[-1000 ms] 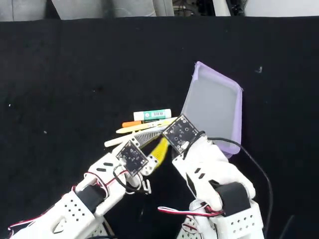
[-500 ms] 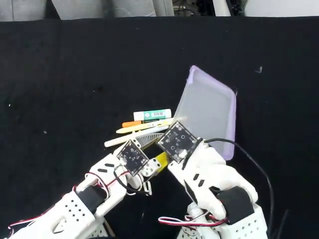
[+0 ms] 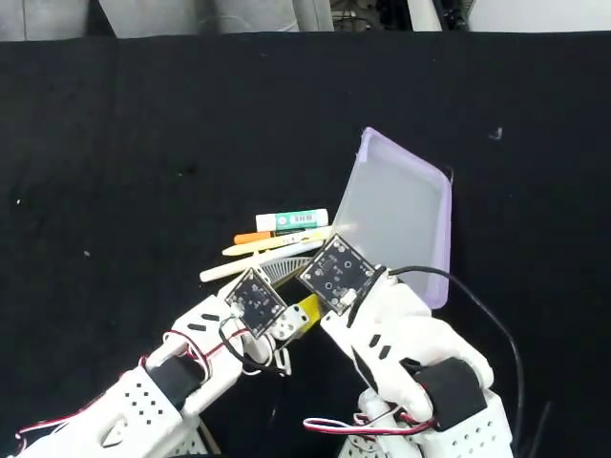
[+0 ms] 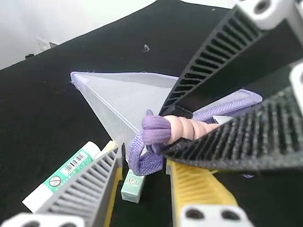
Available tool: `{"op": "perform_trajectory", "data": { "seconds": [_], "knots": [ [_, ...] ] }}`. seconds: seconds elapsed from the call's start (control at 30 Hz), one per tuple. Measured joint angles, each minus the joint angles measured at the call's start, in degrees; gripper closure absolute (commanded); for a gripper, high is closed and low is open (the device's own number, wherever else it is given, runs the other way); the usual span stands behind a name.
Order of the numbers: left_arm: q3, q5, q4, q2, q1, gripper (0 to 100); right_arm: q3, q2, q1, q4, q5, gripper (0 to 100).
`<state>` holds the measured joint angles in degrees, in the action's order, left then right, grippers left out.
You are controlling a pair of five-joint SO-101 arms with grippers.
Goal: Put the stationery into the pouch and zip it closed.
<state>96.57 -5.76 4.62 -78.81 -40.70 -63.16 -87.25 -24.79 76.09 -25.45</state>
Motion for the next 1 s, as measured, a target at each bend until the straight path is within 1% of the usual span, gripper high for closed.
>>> {"op": "perform_trajectory", "data": {
  "seconds": [0.17, 0.23, 0.3, 0.33, 0.4, 0.57, 0.63, 0.73, 0.9, 1.0],
  "knots": [
    [0.0, 0.0, 0.3, 0.0, 0.0, 85, 0.0, 0.0, 0.0, 0.2, 0.0, 98.7],
    [0.0, 0.0, 0.3, 0.0, -0.1, 89, 0.1, 0.0, 0.0, 0.4, 0.1, 98.7],
    [0.0, 0.0, 0.3, 0.0, -0.1, 97, 0.7, 0.0, -0.1, 0.4, 0.0, 98.7],
    [0.0, 0.0, 0.3, 0.0, -0.1, 98, 0.9, 0.0, -0.1, 0.5, 0.0, 98.7],
    [0.0, 0.0, 0.3, 0.0, -0.2, 95, 0.9, 0.1, -0.1, 0.5, 0.0, 98.7],
    [0.0, 0.0, 0.2, 0.0, -0.2, 95, 0.9, -5.0, -0.1, 0.5, 0.0, 98.7],
    [0.0, 0.0, 0.2, 0.0, -0.2, 97, 0.4, -6.4, -0.1, 0.5, -0.1, 98.7],
    [0.0, 0.0, 0.2, 0.0, 0.0, 97, 0.0, -7.1, 0.1, 0.5, -0.1, 98.7],
    [0.0, 0.0, 0.2, -0.1, 0.0, 97, -0.1, -7.6, 6.1, 0.5, -0.1, 98.7],
    [0.0, 0.0, 0.2, -0.4, 0.0, 97, -0.1, -7.7, 7.3, 0.5, -0.1, 98.7]
  ]
}}
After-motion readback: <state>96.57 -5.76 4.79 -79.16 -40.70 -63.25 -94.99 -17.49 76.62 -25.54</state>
